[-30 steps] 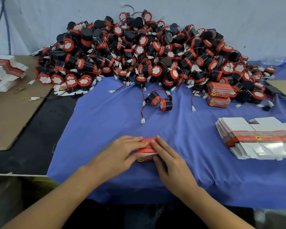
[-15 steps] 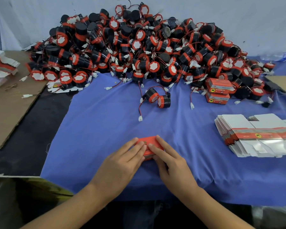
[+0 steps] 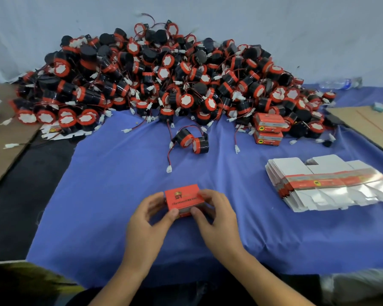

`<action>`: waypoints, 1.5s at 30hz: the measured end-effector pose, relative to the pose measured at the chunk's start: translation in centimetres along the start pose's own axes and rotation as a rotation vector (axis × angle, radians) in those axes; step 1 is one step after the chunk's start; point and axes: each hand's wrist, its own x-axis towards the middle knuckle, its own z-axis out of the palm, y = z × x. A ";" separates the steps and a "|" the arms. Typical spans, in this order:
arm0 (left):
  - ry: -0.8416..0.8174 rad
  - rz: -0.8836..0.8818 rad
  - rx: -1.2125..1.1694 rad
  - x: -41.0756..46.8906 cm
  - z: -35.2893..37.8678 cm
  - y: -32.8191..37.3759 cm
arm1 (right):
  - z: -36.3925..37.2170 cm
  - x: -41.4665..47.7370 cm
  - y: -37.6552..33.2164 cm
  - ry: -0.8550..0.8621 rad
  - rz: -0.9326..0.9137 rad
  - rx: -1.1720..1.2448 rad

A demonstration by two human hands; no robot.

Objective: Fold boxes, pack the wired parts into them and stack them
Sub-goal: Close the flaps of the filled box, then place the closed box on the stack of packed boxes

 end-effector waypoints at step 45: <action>-0.515 0.049 0.221 5.8 23.3 7.9 | -23.2 6.7 0.2 0.585 0.420 -0.399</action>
